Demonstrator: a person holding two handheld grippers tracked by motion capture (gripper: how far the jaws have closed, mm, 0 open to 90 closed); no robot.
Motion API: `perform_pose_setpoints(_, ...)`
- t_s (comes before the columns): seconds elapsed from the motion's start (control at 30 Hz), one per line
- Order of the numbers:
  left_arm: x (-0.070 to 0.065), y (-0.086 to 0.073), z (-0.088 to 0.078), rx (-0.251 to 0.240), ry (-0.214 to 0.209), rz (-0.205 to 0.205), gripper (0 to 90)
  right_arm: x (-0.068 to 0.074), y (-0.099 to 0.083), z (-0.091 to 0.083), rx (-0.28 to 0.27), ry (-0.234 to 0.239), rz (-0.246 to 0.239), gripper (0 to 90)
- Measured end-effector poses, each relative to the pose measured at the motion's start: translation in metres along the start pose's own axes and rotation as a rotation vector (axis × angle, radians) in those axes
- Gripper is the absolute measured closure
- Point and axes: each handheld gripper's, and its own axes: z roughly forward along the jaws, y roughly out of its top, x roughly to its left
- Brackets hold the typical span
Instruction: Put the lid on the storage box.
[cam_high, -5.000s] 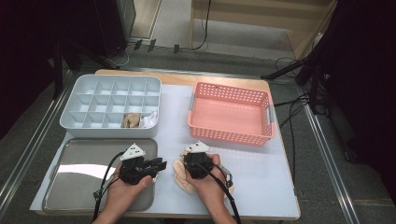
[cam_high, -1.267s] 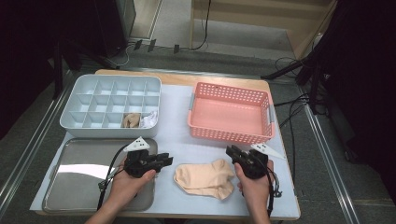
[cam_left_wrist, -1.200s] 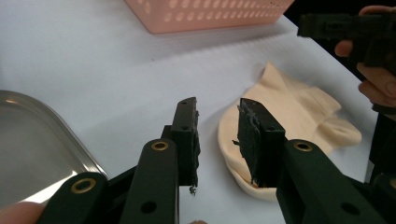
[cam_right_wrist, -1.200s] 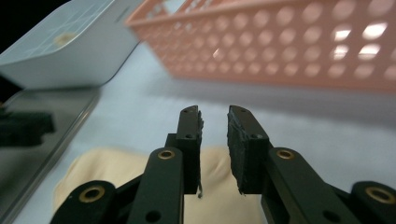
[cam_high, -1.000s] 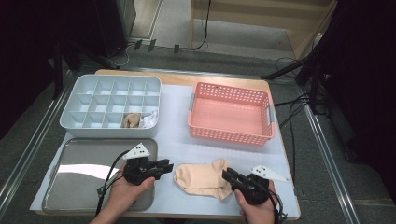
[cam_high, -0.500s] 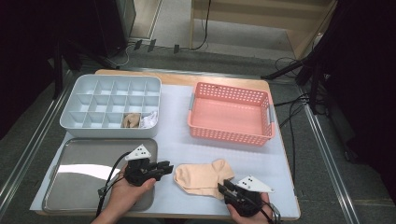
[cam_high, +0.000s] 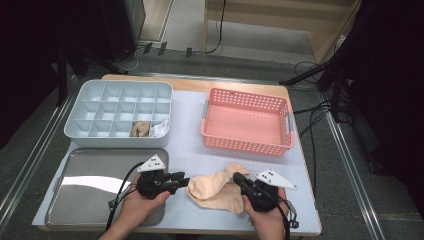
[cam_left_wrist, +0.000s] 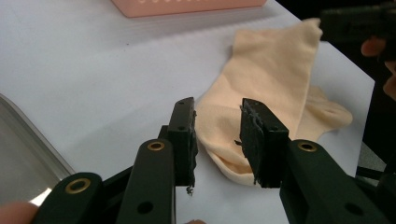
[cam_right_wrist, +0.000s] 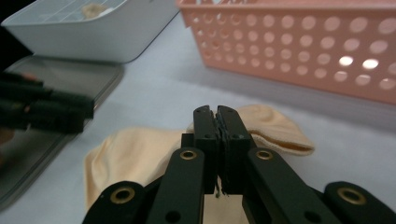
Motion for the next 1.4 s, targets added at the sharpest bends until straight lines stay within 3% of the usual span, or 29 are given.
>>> perform_pose_setpoints(0.2,0.001,0.002,0.002,0.001,0.017,-0.007,64.0,-0.012,0.017,0.031,0.004,-0.021,0.070,88.0)
perform_pose_setpoints(0.33,-0.003,0.002,0.004,-0.003,0.012,0.026,60.6,-0.016,0.022,0.050,0.034,-0.057,0.078,88.1)
perform_pose_setpoints(0.5,-0.015,0.001,0.010,0.003,-0.012,0.097,60.0,-0.022,0.023,0.064,0.057,-0.085,0.104,88.0)
perform_pose_setpoints(0.6,-0.025,-0.001,0.017,0.037,-0.025,0.162,61.3,-0.022,0.022,0.066,0.058,-0.086,0.111,88.0)
perform_pose_setpoints(0.73,-0.036,-0.004,0.027,0.071,-0.010,0.245,64.9,-0.022,0.022,0.066,0.053,-0.081,0.113,88.0)
perform_pose_setpoints(0.83,-0.043,-0.007,0.033,0.088,0.043,0.309,62.7,-0.023,0.022,0.065,0.054,-0.081,0.118,88.0)
perform_pose_setpoints(0.93,-0.053,-0.009,0.038,0.099,0.153,0.392,59.5,-0.024,0.022,0.064,0.050,-0.082,0.118,88.0)
perform_pose_setpoints(1.03,-0.055,-0.008,0.041,0.120,0.205,0.370,66.8,-0.024,0.022,0.064,0.050,-0.084,0.120,88.0)
perform_pose_setpoints(1.17,-0.049,-0.005,0.038,0.124,0.178,0.318,88.1,-0.024,0.022,0.062,0.047,-0.082,0.118,88.0)
perform_pose_setpoints(1.4,-0.043,-0.003,0.033,0.114,0.134,0.294,90.0,-0.026,0.019,0.051,0.023,-0.068,0.116,88.0)
